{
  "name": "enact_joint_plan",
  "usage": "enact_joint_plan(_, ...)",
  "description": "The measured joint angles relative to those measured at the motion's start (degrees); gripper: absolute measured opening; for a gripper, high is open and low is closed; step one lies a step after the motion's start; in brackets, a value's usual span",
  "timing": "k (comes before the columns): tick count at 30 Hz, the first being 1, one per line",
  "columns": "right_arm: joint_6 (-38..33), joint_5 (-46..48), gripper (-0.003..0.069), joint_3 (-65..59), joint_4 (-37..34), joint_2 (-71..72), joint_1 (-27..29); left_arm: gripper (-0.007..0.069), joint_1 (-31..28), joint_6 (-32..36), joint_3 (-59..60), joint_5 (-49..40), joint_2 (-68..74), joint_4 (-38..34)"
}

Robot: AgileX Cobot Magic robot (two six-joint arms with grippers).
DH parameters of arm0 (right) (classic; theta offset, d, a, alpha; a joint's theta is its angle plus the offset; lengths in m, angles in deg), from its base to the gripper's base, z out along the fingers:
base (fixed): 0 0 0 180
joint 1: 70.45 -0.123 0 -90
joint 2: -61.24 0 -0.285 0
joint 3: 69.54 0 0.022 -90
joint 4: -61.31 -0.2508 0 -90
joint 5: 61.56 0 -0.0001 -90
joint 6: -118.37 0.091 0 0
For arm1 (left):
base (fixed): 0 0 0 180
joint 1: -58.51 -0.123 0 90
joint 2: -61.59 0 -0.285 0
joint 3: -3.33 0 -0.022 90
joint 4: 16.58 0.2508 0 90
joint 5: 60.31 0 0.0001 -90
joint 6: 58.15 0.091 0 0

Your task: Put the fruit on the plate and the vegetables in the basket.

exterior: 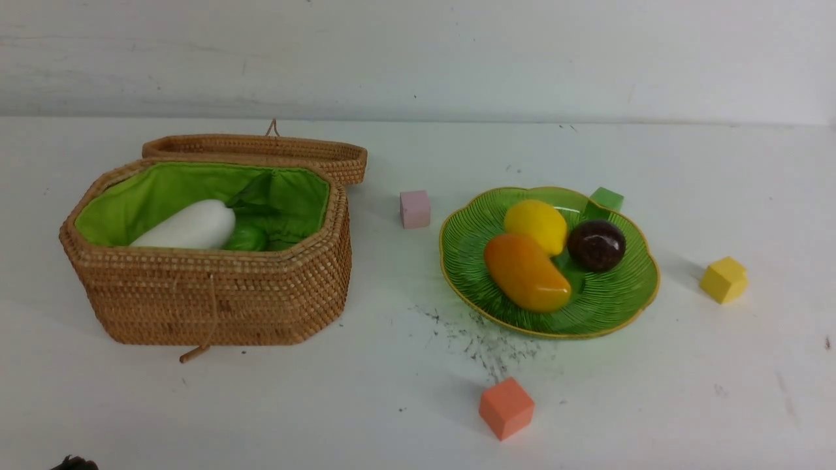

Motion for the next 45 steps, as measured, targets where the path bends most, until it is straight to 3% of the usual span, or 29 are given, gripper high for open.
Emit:
enact_joint_plan(9, 0.0, 0.0, 0.0017, 0.0, 0.0, 0.0, 0.0, 0.0039, 0.0, 0.0, 0.3, 2.3, 0.0, 2.1)
enact_joint_plan(13, 0.0, 0.0, 0.0023, 0.0, 0.0, 0.0, 0.0, 0.0037, -0.3, -1.0, 3.8, 12.6, 0.0, 3.4)
enact_joint_plan(17, 0.0, 0.0, 0.0023, 0.0, 0.0, 0.0, 0.0, -0.0013, -3.3, -5.3, 8.9, 19.7, -1.9, 8.4)
enact_joint_plan(21, 0.0, 0.0, 0.0023, 0.0, 0.0, 0.0, 0.0, -0.0013, -6.0, -10.4, 9.9, 15.7, -3.0, 15.4)
enact_joint_plan(26, 0.0, 0.0, 0.003, 0.0, 0.0, 0.0, 0.0, -0.0013, -7.1, -20.9, 10.2, 2.8, -3.0, 24.4)
enact_joint_plan(32, 0.0, 0.0, 0.0035, 0.0, 0.0, 0.0, 0.1, -0.0013, -7.1, -32.6, 10.2, 0.0, -3.0, 25.9)
enact_joint_plan(45, 0.0, 0.0, 0.005, 0.0, 0.0, 0.0, 0.0, -0.0013, -7.1, -34.3, 10.2, 0.0, -3.0, 26.0)
